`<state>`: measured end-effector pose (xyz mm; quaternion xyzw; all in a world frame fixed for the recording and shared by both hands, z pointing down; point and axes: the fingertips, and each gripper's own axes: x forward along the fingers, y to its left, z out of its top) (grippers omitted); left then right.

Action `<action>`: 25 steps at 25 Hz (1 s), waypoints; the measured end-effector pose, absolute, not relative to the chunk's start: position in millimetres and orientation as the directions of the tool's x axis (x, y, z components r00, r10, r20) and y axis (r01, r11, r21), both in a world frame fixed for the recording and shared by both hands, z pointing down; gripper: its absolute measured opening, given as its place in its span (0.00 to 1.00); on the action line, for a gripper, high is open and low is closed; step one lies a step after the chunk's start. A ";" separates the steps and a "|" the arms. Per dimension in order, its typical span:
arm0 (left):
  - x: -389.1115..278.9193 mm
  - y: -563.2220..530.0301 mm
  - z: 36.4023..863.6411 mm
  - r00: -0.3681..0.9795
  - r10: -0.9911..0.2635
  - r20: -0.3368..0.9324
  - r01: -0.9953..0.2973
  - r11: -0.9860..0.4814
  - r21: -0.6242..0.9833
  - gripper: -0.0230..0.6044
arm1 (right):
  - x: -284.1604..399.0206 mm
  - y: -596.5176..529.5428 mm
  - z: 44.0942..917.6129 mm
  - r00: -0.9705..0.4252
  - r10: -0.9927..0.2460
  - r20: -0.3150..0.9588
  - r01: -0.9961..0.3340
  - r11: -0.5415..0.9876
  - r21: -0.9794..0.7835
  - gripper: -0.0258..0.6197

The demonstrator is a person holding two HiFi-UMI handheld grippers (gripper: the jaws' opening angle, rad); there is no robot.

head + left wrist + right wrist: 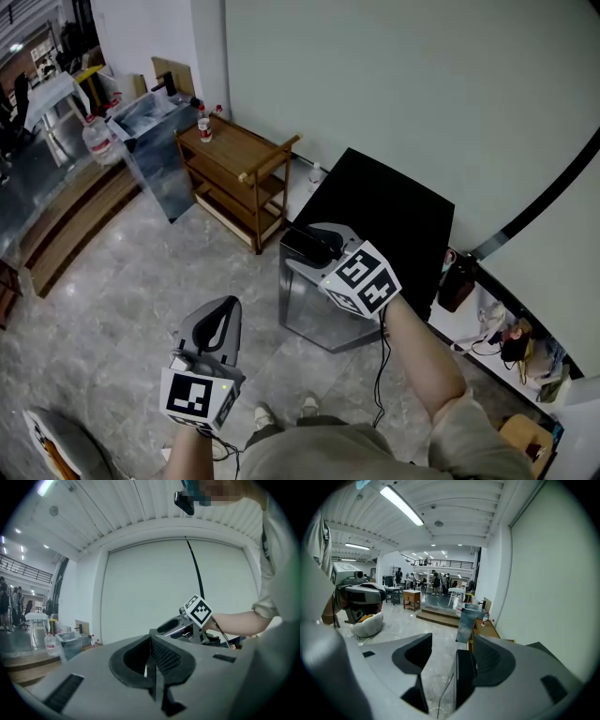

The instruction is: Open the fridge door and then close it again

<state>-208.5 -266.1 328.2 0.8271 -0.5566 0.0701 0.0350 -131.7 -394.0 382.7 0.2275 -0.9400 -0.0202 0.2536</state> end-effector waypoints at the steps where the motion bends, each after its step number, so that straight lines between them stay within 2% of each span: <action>1: -209.8 -269.5 329.6 0.373 -0.915 0.157 -0.925 -0.380 -0.018 0.05 | -134.1 -398.4 388.3 -0.762 -0.434 0.480 -0.415 0.897 0.151 0.41; 9: -225.1 -294.1 343.1 0.370 -0.912 0.176 -0.927 -0.375 0.003 0.05 | -152.7 -430.8 431.1 -0.708 -0.411 0.575 -0.397 0.904 0.157 0.41; 25: -250.1 -307.8 370.8 0.364 -0.907 0.209 -0.931 -0.359 0.064 0.05 | -162.8 -449.8 479.8 -0.505 -0.434 0.746 -0.328 0.896 0.299 0.38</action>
